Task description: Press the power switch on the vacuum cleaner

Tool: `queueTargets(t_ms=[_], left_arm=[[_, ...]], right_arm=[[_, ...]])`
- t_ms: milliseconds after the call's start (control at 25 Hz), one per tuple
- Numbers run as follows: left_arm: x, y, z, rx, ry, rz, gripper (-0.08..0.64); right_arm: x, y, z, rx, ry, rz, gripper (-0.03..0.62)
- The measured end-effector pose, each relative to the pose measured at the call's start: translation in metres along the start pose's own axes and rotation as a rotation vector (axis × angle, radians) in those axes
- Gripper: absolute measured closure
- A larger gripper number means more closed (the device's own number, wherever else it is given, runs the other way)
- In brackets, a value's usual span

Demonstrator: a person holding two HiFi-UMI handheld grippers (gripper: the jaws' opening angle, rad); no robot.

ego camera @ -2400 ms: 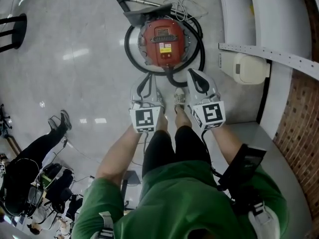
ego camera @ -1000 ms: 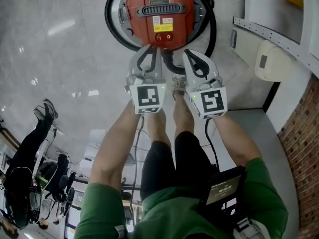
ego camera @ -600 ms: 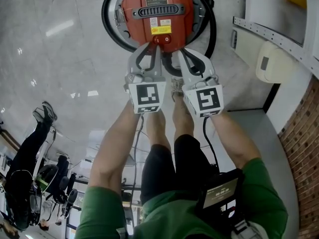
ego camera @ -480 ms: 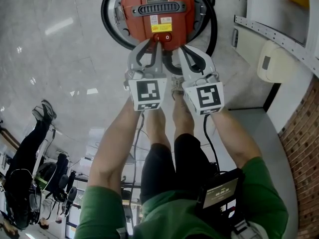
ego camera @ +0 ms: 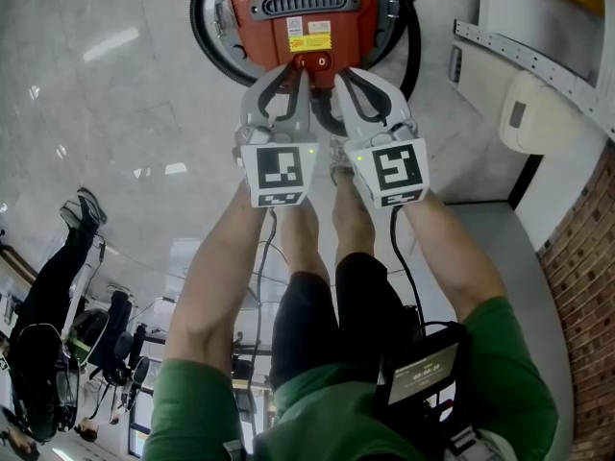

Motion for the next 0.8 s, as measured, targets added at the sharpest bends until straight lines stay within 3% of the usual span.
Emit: queueTargets(t_ms=[800], left_arm=[[-0.0057, 0.0093, -0.0019, -0.027, 0.0, 0.042, 0.477]], right_arm=[[-0.0011, -0.0036, -0.0058, -0.014, 0.018, -0.003, 0.574]])
Point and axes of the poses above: the fingertips, and each gripper's own axes: z backward along the fingers, y to its left, x out of its top, the point moved 5 cm from there along z, backward along the fingers, and after that the axes turned 9 degrees about z, right-handed, at the moved point
